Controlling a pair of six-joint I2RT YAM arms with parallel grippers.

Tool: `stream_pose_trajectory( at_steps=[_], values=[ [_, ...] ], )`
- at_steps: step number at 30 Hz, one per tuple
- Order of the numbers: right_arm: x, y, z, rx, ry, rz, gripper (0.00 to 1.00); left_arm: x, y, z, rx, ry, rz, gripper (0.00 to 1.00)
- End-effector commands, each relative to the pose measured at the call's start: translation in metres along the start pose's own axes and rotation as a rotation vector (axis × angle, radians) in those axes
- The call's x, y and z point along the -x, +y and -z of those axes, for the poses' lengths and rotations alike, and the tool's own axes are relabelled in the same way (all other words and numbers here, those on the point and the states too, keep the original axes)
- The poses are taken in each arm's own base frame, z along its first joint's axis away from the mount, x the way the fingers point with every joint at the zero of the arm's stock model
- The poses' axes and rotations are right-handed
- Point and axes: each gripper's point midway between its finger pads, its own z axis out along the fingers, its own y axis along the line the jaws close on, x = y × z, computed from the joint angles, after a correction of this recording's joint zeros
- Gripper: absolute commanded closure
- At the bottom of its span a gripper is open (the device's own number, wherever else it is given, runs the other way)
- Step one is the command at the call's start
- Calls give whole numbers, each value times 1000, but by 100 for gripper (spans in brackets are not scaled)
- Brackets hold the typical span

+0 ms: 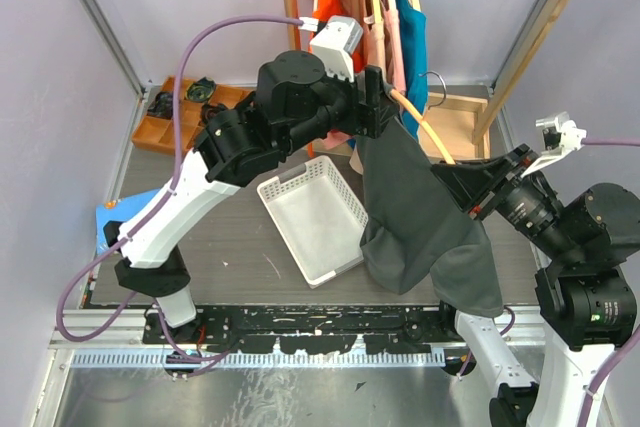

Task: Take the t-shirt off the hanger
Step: Pick up the hanger from the clothesline.

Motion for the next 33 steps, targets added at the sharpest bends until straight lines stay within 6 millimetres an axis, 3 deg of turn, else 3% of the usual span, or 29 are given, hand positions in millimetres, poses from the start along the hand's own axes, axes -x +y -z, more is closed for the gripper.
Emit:
stream_pose_trajectory(
  at_steps=[1, 9, 12, 17, 22, 27, 33],
  values=[
    [21, 16, 5, 58, -89, 72, 99, 10, -11, -5, -22, -43, 1, 29],
    [22, 17, 5, 59, -91, 74, 99, 2, -13, -8, -24, -21, -6, 47],
    [21, 17, 5, 60, -89, 74, 99, 2, -14, -8, -25, -19, -6, 62],
    [20, 12, 3, 44, -88, 67, 99, 5, -18, -5, -50, -24, -3, 100],
    [17, 0, -3, 4, -81, 45, 99, 4, -45, 3, -195, -4, -7, 100],
    [15, -10, -10, -17, -79, 37, 99, -12, -76, 19, -317, 58, -18, 100],
    [13, -17, -14, -35, -78, 34, 99, -30, -88, 30, -331, 110, -35, 100]
  ],
)
